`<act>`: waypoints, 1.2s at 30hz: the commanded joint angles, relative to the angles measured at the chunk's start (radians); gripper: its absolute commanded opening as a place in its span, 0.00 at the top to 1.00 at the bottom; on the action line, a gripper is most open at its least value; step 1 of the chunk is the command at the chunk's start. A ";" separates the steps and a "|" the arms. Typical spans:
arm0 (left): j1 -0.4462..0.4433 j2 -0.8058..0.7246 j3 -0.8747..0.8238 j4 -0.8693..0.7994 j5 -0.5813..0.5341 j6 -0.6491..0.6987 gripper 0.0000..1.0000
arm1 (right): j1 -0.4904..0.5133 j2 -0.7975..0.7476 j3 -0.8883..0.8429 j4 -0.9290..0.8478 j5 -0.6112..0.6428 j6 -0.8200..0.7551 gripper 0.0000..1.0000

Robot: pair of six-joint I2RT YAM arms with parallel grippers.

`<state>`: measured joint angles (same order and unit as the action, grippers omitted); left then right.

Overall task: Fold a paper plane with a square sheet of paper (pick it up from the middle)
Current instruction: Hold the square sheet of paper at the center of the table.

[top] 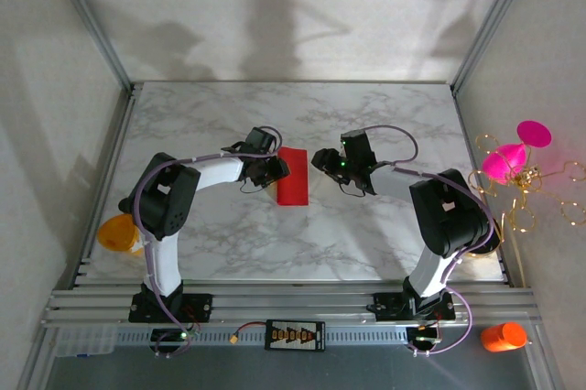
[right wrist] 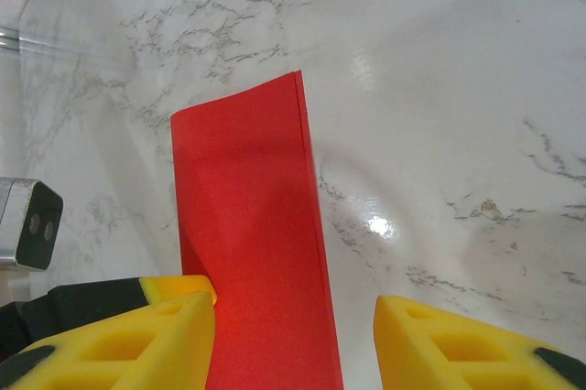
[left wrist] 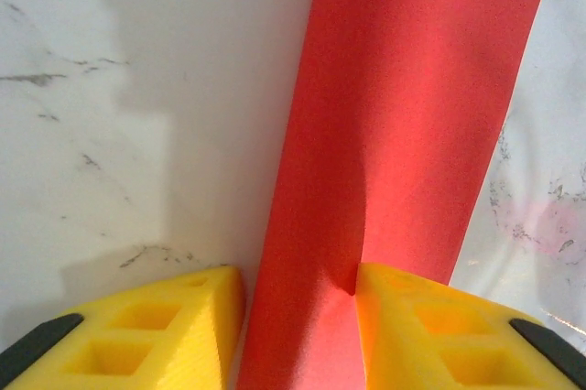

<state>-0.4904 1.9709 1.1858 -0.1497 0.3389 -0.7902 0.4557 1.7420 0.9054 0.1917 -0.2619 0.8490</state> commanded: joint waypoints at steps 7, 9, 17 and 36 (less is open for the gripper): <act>-0.018 0.133 -0.025 -0.088 -0.092 0.006 0.58 | -0.006 -0.001 -0.010 0.006 0.002 -0.024 0.51; -0.022 0.142 -0.028 -0.098 -0.104 0.005 0.58 | -0.005 -0.001 -0.010 0.006 0.001 -0.023 0.51; -0.030 0.164 -0.037 -0.103 -0.109 0.024 0.58 | -0.006 0.008 -0.007 0.008 -0.002 -0.027 0.51; -0.042 0.206 -0.021 -0.119 -0.111 0.049 0.57 | -0.004 0.035 0.007 0.011 -0.030 -0.031 0.52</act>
<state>-0.5133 2.0045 1.2270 -0.2050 0.2935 -0.7597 0.4557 1.7523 0.9054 0.1917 -0.2668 0.8333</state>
